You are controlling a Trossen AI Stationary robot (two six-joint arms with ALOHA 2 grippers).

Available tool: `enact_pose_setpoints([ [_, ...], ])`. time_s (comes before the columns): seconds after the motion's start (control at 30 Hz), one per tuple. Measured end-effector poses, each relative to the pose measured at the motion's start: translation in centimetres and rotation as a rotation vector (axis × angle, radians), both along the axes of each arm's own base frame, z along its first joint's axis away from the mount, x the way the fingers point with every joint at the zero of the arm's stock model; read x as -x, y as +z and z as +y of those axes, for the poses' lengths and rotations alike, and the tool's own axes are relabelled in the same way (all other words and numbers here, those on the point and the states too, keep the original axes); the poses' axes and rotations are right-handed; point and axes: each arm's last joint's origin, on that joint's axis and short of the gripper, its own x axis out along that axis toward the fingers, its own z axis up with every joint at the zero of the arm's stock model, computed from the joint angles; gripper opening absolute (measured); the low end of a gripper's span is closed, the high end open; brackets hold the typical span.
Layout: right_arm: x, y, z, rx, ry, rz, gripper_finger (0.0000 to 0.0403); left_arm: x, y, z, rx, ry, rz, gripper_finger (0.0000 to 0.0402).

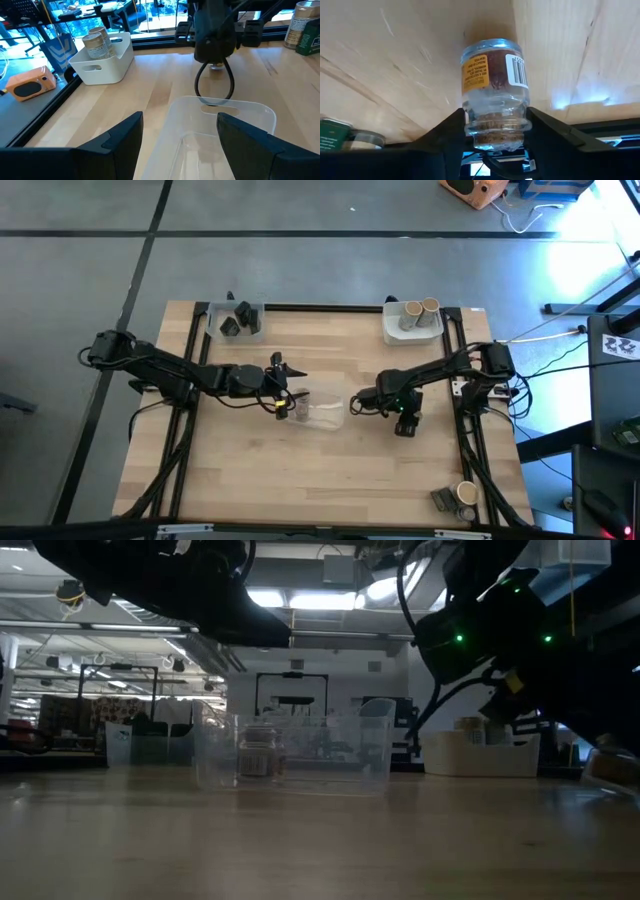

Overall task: Sort spices by type
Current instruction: Put the brown seasoning bottle into the bottom transparent bin

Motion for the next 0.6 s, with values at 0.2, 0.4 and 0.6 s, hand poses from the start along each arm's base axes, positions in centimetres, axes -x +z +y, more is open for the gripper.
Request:
enact_pose_setpoints([
  [0.2, -0.2, -0.2, 0.0, 0.012, 0.008, -0.024, 0.0232, 0.0, 0.0, 0.0, 0.002, 0.000, 0.000, 0.0237],
  [0.4, -1.0, 1.5, 0.0, 0.034, 0.024, -0.034, 0.0250, 0.0, -0.1, 0.0, 0.003, 0.001, 0.007, 0.0237],
  [0.6, 0.3, 5.3, 0.5, 0.128, 0.110, -0.101, 0.0252, 0.0, -0.1, 0.0, 0.003, 0.001, 0.014, 0.0237],
])
